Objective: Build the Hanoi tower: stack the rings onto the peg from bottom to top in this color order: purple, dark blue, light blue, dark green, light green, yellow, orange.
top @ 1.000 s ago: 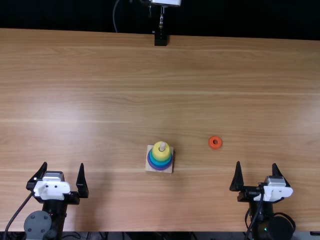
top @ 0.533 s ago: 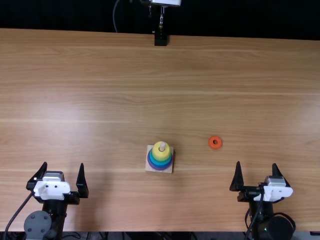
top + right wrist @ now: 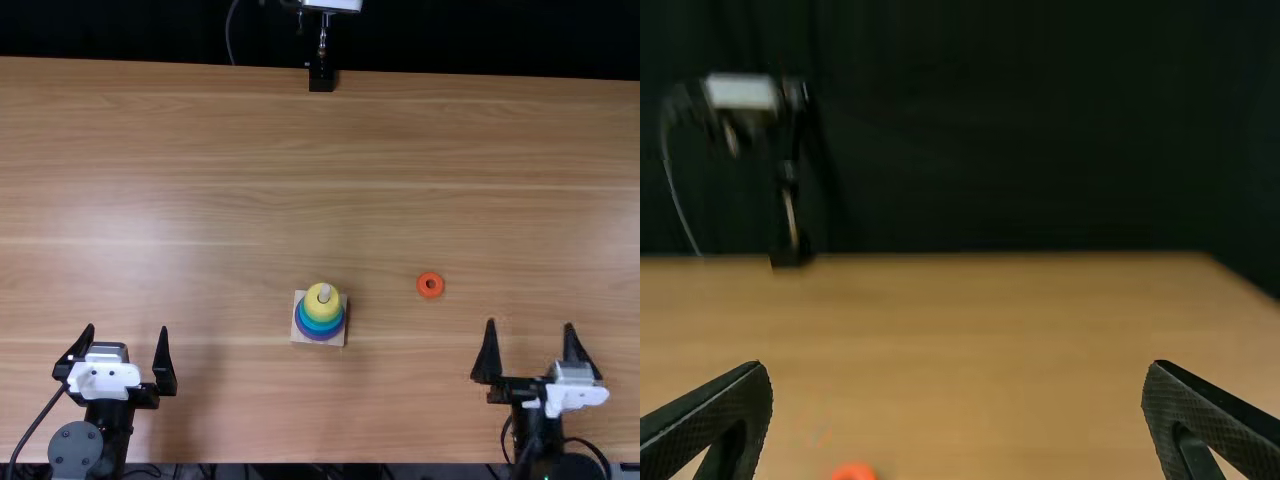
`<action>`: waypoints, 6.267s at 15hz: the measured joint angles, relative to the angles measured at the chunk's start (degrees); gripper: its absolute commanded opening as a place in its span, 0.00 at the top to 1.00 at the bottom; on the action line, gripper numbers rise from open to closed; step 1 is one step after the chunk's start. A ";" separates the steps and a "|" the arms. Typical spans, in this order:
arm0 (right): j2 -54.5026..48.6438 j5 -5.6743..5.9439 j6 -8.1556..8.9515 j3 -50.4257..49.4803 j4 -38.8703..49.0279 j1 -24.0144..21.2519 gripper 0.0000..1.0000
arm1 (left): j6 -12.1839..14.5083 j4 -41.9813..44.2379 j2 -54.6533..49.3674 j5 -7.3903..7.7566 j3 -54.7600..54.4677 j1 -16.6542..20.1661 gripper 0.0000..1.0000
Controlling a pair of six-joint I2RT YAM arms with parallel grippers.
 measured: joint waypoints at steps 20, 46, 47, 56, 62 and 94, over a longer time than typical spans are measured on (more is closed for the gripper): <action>75.28 -0.33 -0.17 43.28 -19.04 10.82 0.00 | 0.00 -0.04 0.02 0.00 0.02 0.00 0.00; 101.79 -0.15 0.24 53.64 -33.59 13.55 0.00 | 0.00 0.00 0.00 0.00 0.00 0.00 0.00; 101.79 -0.15 0.22 53.64 -33.55 13.55 0.00 | 0.00 0.00 0.00 0.00 0.00 0.00 0.00; 102.88 -0.15 0.22 53.66 -32.92 13.55 0.00 | 0.02 0.00 0.02 -0.02 0.00 0.00 0.00; 103.75 -0.13 0.22 53.64 -33.03 13.55 0.69 | -0.02 -0.02 0.00 -0.02 0.00 0.00 0.00; 95.30 -0.24 1.11 89.33 -72.81 38.97 1.00 | 0.00 0.00 0.02 -0.02 0.00 0.00 0.00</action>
